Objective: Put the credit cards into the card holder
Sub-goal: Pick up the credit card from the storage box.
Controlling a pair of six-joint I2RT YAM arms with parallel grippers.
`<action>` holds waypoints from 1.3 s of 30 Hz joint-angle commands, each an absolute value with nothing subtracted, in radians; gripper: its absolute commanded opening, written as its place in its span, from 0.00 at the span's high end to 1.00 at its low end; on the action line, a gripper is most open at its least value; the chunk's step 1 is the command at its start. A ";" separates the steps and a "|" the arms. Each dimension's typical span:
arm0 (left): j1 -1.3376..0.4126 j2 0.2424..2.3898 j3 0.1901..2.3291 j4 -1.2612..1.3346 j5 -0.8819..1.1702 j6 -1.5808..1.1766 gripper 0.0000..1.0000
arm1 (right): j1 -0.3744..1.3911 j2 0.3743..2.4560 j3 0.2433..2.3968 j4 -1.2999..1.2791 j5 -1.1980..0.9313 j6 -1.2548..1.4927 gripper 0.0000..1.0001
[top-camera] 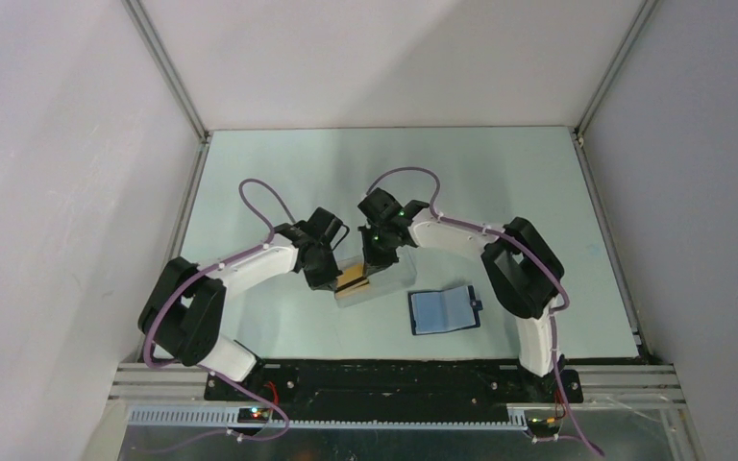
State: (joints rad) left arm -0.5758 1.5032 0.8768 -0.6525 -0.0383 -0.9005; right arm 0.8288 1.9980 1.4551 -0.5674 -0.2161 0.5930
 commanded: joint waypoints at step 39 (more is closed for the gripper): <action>-0.590 1.502 0.862 -0.613 -0.026 -0.895 1.00 | 0.882 1.951 1.439 -0.527 -0.170 0.566 0.86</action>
